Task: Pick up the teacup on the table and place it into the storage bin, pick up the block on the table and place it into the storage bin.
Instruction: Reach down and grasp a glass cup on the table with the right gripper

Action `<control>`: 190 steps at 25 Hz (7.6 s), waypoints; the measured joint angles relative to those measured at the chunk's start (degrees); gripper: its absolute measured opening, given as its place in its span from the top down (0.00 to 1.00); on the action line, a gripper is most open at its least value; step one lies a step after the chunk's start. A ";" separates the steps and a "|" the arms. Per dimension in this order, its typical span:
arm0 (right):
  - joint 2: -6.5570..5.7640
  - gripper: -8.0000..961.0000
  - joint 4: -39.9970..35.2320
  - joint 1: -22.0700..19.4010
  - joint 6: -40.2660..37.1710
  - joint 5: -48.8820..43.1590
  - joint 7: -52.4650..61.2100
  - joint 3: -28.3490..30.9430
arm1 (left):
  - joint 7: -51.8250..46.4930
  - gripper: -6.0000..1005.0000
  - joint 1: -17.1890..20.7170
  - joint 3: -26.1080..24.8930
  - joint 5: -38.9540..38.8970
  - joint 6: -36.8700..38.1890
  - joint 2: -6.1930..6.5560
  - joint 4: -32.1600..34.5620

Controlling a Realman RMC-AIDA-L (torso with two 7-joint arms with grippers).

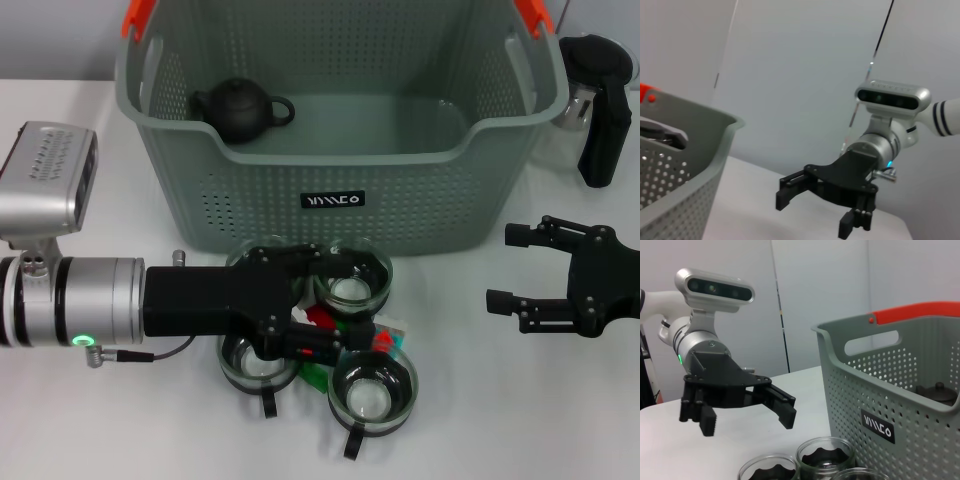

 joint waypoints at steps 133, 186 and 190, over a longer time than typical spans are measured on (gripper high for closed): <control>4.34 0.02 -26.80 21.43 10.63 -12.72 23.25 -76.71 | 0.81 0.08 5.80 -5.50 0.15 -1.36 0.09 0.38; 4.19 0.61 -27.13 20.43 11.89 -12.66 28.69 -81.80 | 2.13 0.09 6.32 -5.58 -0.07 -1.13 0.00 -0.06; 4.17 0.78 -27.16 20.54 11.12 -12.92 29.00 -81.79 | 2.13 0.09 6.32 -5.58 -0.08 -1.13 0.00 -0.06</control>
